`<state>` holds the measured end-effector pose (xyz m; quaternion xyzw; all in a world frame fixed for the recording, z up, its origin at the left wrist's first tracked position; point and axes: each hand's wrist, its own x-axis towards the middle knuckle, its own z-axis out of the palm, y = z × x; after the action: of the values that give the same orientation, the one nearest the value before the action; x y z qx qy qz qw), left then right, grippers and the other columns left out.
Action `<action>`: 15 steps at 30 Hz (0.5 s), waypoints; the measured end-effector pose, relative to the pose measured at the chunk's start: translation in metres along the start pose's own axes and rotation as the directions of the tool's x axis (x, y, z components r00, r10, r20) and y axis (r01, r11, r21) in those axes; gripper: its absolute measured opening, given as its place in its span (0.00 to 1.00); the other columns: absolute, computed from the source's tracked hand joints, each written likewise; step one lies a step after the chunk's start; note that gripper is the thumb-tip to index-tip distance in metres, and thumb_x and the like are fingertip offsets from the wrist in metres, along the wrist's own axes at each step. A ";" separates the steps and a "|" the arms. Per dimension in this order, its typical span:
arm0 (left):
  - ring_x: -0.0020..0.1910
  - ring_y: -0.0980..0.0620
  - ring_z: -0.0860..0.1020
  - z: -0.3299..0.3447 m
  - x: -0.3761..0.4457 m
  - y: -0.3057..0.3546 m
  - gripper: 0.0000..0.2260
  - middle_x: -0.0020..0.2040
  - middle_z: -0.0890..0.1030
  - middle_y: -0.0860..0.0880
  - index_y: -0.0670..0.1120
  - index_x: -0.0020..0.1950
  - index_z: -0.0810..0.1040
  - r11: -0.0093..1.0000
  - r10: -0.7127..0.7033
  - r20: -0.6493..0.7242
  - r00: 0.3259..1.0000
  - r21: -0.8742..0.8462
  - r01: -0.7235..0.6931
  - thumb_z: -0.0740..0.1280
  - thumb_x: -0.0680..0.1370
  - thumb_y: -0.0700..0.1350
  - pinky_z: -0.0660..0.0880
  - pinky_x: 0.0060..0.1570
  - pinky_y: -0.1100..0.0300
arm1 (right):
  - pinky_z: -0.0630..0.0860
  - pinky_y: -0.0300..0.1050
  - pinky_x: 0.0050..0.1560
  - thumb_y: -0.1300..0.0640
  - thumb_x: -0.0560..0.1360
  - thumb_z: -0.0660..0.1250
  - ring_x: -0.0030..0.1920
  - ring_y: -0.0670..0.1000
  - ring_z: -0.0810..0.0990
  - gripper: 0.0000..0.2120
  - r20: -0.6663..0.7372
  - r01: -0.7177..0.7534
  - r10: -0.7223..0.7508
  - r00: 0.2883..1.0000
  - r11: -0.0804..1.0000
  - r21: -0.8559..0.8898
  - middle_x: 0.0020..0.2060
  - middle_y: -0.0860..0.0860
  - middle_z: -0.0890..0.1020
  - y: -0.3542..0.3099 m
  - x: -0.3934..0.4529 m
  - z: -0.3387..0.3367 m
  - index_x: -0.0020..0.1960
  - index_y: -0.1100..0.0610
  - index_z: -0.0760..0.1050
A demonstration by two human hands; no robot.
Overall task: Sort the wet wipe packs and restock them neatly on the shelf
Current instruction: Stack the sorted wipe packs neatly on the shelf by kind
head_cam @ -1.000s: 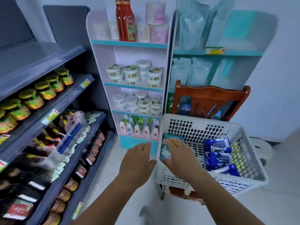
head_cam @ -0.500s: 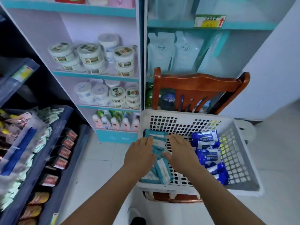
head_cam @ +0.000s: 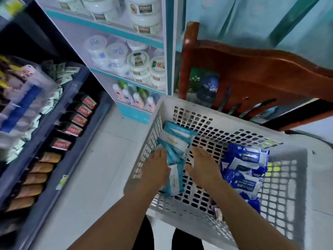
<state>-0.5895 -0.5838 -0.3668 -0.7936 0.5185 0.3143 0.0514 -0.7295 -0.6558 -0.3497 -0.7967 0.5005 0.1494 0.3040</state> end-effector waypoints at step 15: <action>0.75 0.37 0.55 0.088 0.053 0.026 0.31 0.76 0.40 0.36 0.50 0.76 0.47 0.648 -0.524 0.211 0.825 -0.530 0.547 0.62 0.79 0.44 0.62 0.69 0.47 | 0.69 0.48 0.64 0.56 0.76 0.65 0.64 0.54 0.71 0.19 0.082 0.254 -0.257 0.963 0.966 0.049 0.62 0.52 0.73 0.031 0.092 0.067 0.66 0.56 0.68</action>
<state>-0.6367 -0.6012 -0.4599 -0.8825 0.1417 0.4400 -0.0871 -0.7106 -0.6883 -0.4614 -0.8414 0.3823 0.1342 0.3577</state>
